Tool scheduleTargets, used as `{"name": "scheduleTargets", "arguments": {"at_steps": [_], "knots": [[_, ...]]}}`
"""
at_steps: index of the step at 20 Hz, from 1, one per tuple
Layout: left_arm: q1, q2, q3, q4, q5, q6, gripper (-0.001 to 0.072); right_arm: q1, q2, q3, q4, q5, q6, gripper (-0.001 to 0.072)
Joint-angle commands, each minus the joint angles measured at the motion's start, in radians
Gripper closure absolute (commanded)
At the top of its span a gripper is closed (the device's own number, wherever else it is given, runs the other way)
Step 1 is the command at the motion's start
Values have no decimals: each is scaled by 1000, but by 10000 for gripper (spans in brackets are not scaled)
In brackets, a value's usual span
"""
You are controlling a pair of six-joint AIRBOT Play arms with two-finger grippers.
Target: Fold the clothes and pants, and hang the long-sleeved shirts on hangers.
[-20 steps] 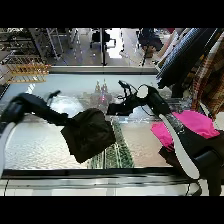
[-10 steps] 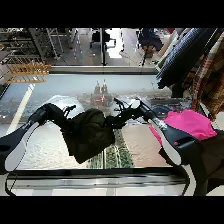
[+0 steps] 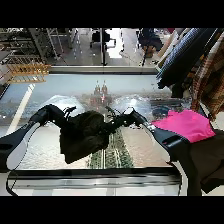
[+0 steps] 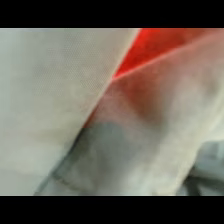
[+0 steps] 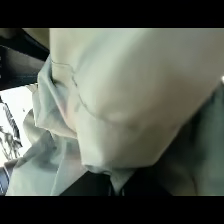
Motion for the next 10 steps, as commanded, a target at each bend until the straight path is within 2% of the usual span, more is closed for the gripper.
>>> {"name": "scheduleTargets", "arguments": {"at_steps": [1,10], "knots": [[1,-1,1,-2,2,0,694,30,-11,0,13,-52,15,690],[1,-2,1,-1,13,0,694,28,-9,0,-16,-57,18,690]]}}
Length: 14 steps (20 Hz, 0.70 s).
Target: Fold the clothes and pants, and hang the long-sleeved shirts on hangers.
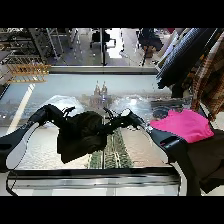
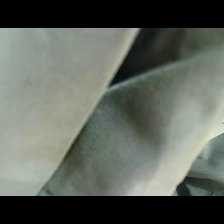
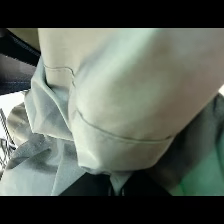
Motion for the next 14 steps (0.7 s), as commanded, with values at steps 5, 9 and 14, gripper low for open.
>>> {"name": "scheduleTargets", "arguments": {"at_steps": [5,9,14], "knots": [[0,-1,1,0,3,0,693,1,-1,0,-4,-6,3,690],[0,-1,1,0,3,0,694,-18,-10,0,33,21,3,690],[0,-1,1,0,3,0,694,-221,-28,0,48,93,3,690]]}}
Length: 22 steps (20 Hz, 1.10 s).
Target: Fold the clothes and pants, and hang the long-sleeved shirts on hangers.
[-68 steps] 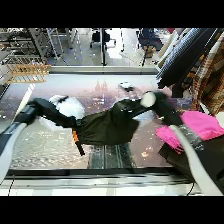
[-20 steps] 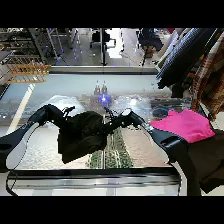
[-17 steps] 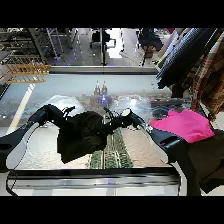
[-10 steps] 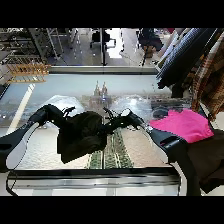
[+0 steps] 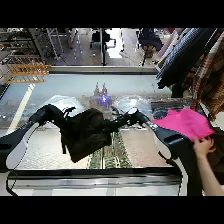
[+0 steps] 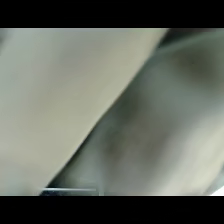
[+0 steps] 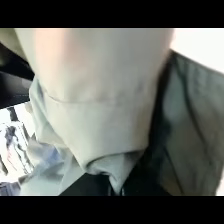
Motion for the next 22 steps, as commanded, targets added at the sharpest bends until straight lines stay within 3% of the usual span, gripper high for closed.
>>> {"name": "scheduleTargets", "arguments": {"at_steps": [1,10,22], "knots": [[0,-1,1,4,0,0,694,-124,-5,0,0,29,0,690],[0,-1,1,4,0,0,694,-298,-5,-7,-41,29,0,690],[0,-1,1,4,0,0,694,-314,-5,-7,-41,29,0,690]]}}
